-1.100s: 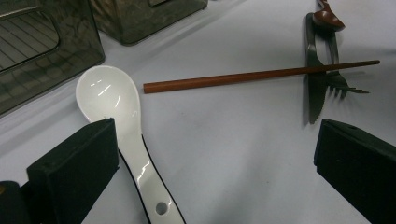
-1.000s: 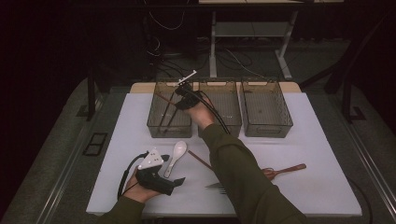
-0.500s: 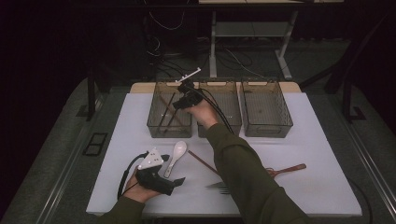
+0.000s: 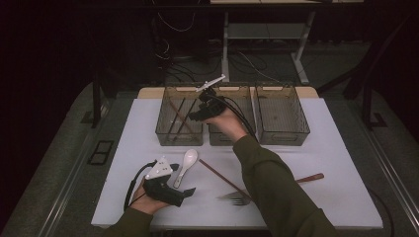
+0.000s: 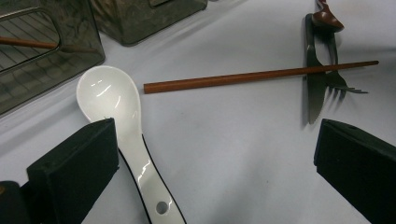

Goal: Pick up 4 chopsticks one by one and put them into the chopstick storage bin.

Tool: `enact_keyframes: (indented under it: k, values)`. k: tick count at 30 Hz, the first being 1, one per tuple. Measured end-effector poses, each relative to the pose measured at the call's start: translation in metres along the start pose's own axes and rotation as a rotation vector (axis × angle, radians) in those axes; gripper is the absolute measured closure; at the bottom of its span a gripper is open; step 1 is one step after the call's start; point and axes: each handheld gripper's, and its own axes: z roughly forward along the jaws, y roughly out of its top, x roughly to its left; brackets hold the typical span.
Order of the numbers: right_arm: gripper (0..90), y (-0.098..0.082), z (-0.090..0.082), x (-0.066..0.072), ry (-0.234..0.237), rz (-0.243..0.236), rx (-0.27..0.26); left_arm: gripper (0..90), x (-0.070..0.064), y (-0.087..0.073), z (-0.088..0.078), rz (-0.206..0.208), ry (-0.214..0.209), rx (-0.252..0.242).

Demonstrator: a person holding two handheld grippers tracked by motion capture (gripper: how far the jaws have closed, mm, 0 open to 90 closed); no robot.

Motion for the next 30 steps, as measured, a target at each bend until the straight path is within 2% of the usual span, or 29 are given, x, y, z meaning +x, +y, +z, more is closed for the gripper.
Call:
enact_keyframes:
  k: [3, 14, 26, 30]
  values:
    - [33.7, -0.008, -0.010, -0.003, 0.002, -0.005, -0.015, 0.0, 0.000, 0.000, 0.000, 0.005, 0.002, 0.001]
    - [30.4, -0.035, -0.046, -0.012, 0.016, -0.008, -0.067, 0.0, 0.001, 0.000, 0.000, 0.005, 0.002, 0.007]
    - [28.1, -0.065, -0.072, -0.016, 0.037, -0.019, -0.085, 0.0, 0.000, 0.000, 0.001, -0.001, 0.000, 0.003]
    - [28.1, -0.076, -0.081, -0.017, 0.050, -0.008, -0.093, 0.0, 0.000, 0.000, 0.001, -0.002, 0.000, 0.005]
